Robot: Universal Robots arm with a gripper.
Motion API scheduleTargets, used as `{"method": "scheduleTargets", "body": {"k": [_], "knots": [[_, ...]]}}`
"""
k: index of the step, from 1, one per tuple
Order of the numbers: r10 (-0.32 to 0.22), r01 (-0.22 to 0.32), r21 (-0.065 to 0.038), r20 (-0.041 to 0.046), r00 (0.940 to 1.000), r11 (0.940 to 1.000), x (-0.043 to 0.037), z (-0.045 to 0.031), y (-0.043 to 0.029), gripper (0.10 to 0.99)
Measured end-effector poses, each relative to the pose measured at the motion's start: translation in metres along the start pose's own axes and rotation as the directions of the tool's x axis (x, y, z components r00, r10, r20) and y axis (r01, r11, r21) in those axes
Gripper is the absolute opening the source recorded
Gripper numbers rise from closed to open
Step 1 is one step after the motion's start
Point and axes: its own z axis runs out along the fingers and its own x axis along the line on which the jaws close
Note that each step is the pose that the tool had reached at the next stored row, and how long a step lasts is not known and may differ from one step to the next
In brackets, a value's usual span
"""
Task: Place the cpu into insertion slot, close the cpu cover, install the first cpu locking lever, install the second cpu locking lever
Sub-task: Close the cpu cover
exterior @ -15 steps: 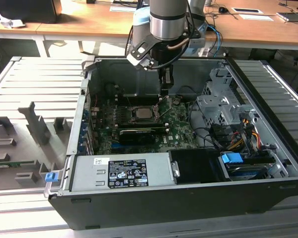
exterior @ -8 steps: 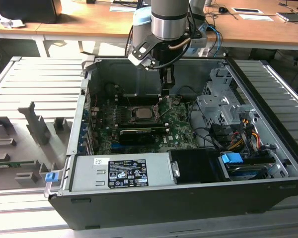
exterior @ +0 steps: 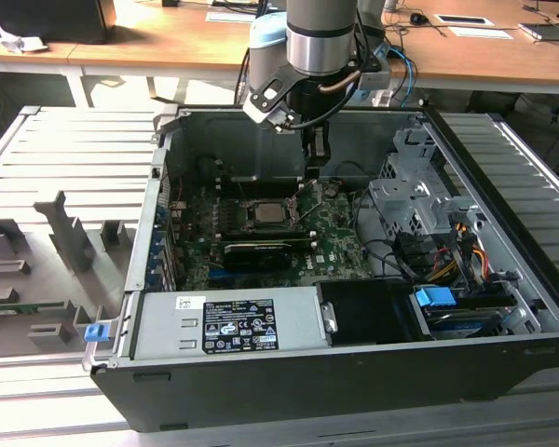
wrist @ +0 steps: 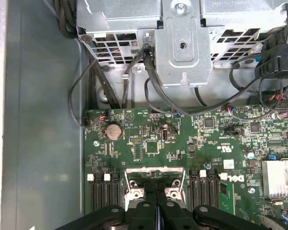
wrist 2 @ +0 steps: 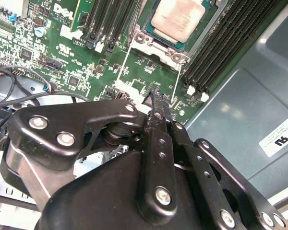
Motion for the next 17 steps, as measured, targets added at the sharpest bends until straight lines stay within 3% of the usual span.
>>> {"method": "scheduleTargets", "body": {"k": [17], "knots": [[0.0,0.0,0.0,0.0003,1.0,1.0,0.0006,-0.0014,0.0059,0.106]]}}
